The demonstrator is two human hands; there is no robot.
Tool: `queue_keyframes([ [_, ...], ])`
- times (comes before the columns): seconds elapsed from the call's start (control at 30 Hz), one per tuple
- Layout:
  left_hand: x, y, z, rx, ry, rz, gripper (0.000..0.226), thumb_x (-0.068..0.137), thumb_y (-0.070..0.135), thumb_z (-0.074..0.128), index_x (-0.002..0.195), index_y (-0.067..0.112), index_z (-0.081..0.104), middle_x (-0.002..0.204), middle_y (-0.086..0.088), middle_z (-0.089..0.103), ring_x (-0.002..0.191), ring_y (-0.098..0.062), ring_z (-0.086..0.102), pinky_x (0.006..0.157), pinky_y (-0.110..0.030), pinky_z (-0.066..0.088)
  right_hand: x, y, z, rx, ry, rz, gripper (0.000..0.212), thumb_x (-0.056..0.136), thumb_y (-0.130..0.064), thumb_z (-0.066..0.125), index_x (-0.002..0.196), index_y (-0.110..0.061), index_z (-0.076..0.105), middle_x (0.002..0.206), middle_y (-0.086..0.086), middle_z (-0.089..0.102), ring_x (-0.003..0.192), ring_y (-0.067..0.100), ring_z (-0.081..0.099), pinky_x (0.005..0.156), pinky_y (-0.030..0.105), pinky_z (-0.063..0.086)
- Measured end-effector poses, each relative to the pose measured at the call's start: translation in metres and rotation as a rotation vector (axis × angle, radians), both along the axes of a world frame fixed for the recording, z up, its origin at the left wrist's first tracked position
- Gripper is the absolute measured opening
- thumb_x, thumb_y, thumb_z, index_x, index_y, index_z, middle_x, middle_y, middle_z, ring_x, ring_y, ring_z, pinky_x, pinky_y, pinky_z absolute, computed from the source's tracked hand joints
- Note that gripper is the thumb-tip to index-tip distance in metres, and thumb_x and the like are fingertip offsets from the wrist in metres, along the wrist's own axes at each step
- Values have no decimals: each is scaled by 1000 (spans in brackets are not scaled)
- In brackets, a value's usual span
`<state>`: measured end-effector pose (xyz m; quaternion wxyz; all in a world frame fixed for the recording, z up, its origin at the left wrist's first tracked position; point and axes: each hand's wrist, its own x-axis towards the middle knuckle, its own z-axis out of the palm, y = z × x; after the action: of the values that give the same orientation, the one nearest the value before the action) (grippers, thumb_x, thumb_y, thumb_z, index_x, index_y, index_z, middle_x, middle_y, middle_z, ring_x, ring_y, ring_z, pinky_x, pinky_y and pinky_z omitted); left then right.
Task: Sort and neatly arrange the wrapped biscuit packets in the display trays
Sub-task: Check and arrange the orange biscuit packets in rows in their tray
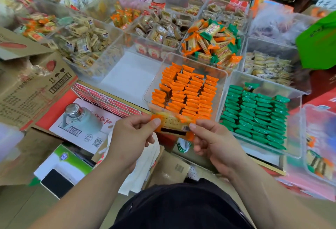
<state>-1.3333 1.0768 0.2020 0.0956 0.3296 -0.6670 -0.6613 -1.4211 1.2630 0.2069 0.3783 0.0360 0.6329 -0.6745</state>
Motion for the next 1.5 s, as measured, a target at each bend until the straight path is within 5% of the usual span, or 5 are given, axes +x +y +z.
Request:
queue_keyframes([
  [0.17, -18, 35, 0, 168, 58, -62, 18, 90, 13, 70, 106, 21, 75, 99, 3, 77, 90, -14, 74, 67, -22, 58, 0, 29, -1, -120, -75, -184, 25, 100, -20, 55, 119, -9, 67, 109, 18, 74, 98, 37, 72, 79, 38, 58],
  [0.53, -138, 198, -25, -20, -58, -490, 25, 91, 17, 71, 111, 31, 71, 106, 10, 75, 95, -5, 70, 81, -24, 55, -99, 211, -47, 39, 119, -423, 19, 99, -6, 56, 100, -19, 70, 77, 4, 67, 68, 16, 61, 67, 28, 50],
  [1.0, -270, 408, -115, -1280, -305, -1331, 88, 88, 76, 41, 158, 40, 2, 166, -9, -17, 154, -31, 2, 124, -51, 9, -208, 502, -159, 579, 108, -561, 24, 98, -2, 48, 108, -18, 63, 94, 13, 71, 64, 17, 73, 58, 30, 56],
  [1.13, -268, 420, -127, -1336, -368, -1345, 92, 87, 80, 34, 158, 36, -5, 157, -15, -38, 153, -32, -11, 124, -53, 1, -225, 512, -191, 660, 41, -457, 31, 98, -5, 49, 117, -29, 54, 102, 11, 70, 80, 25, 75, 75, 51, 61],
  [1.5, -265, 419, -134, -1168, -326, -1338, 94, 89, 74, 45, 159, 35, -2, 149, -5, -53, 153, -30, 12, 121, -43, 24, -234, 489, -206, 990, 151, -248, 53, 90, -28, 68, 140, -25, 54, 139, 3, 55, 84, 14, 57, 69, 26, 43],
])
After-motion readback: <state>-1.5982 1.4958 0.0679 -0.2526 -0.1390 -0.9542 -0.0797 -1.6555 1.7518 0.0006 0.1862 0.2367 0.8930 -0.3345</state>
